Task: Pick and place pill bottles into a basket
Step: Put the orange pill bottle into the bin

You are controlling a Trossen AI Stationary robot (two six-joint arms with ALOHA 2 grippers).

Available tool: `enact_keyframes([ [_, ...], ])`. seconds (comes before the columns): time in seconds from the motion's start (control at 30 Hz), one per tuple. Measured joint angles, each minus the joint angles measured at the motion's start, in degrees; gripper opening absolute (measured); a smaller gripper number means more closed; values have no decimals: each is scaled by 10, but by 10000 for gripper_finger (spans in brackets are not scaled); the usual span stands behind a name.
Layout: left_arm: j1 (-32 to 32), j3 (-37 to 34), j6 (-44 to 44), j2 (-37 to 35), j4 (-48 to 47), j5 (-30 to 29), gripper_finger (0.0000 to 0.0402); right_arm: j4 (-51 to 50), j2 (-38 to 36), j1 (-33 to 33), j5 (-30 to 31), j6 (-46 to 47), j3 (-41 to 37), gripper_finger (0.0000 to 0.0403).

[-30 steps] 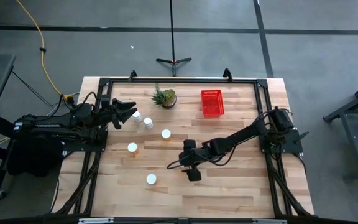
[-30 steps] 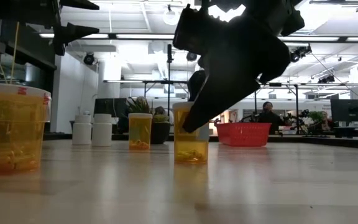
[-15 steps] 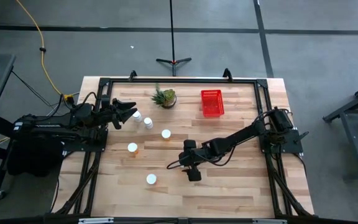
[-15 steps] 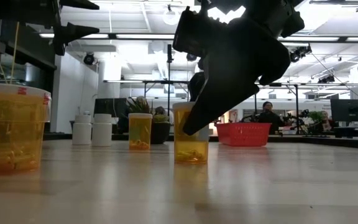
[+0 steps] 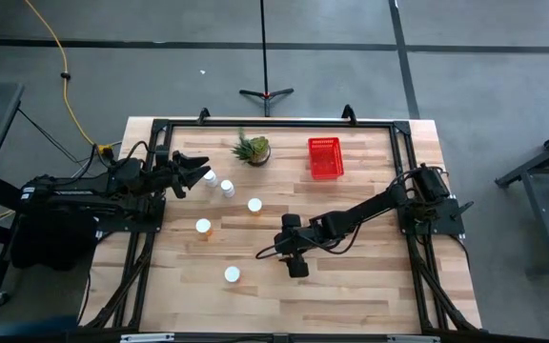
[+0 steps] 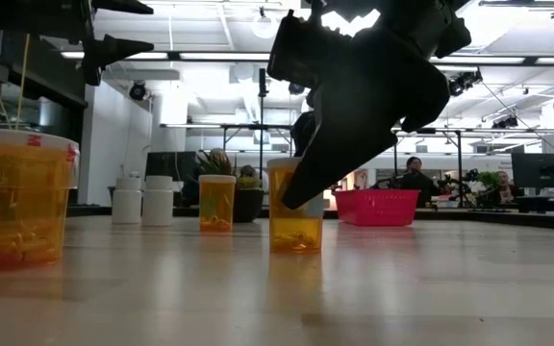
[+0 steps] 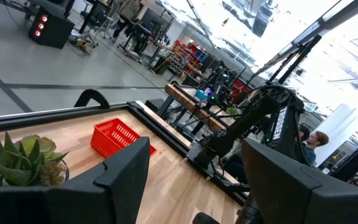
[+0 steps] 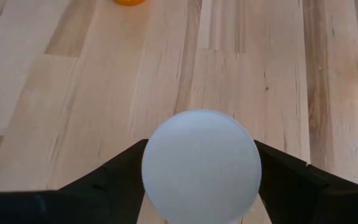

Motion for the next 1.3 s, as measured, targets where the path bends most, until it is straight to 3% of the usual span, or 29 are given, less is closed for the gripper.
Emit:
enact_keyframes([
  [0.47, 0, 0, 0, 0, 0, 0, 289, -4, 0, -1, 7, -4, 0, 237],
  [0.87, 0, 0, 0, 0, -10, 0, 289, -4, 0, -1, 7, -4, 0, 194],
  [1.3, 0, 0, 0, 0, -16, 0, 289, -4, -5, -15, 23, 39, 0, 194],
])
